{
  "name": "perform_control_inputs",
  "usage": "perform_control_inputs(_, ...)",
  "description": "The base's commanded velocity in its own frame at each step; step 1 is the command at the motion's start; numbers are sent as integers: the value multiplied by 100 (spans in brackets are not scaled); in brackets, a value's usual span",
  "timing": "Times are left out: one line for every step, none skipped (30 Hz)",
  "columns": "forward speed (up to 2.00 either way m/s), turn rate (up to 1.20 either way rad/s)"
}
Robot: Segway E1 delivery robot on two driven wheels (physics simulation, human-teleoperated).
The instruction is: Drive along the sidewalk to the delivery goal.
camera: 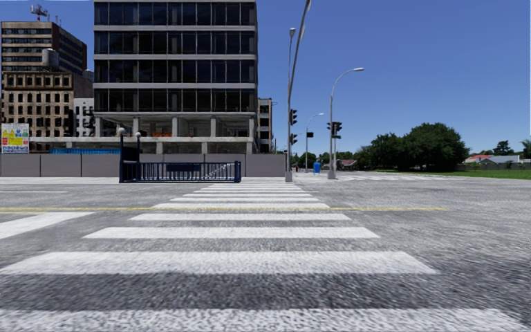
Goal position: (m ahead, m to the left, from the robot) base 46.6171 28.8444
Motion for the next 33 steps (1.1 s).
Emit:
perform_control_inputs(200,0)
perform_control_inputs(200,0)
perform_control_inputs(200,0)
perform_control_inputs(200,0)
perform_control_inputs(200,0)
perform_control_inputs(200,0)
perform_control_inputs(200,0)
perform_control_inputs(200,0)
perform_control_inputs(200,0)
perform_control_inputs(200,0)
perform_control_inputs(200,0)
perform_control_inputs(200,0)
perform_control_inputs(200,0)
perform_control_inputs(200,0)
perform_control_inputs(200,0)
perform_control_inputs(200,0)
perform_control_inputs(200,0)
perform_control_inputs(200,0)
perform_control_inputs(200,0)
perform_control_inputs(200,0)
perform_control_inputs(200,0)
perform_control_inputs(200,0)
perform_control_inputs(200,0)
perform_control_inputs(200,0)
perform_control_inputs(200,0)
perform_control_inputs(200,0)
perform_control_inputs(200,0)
perform_control_inputs(200,0)
perform_control_inputs(200,0)
perform_control_inputs(200,0)
perform_control_inputs(200,0)
perform_control_inputs(200,0)
perform_control_inputs(200,0)
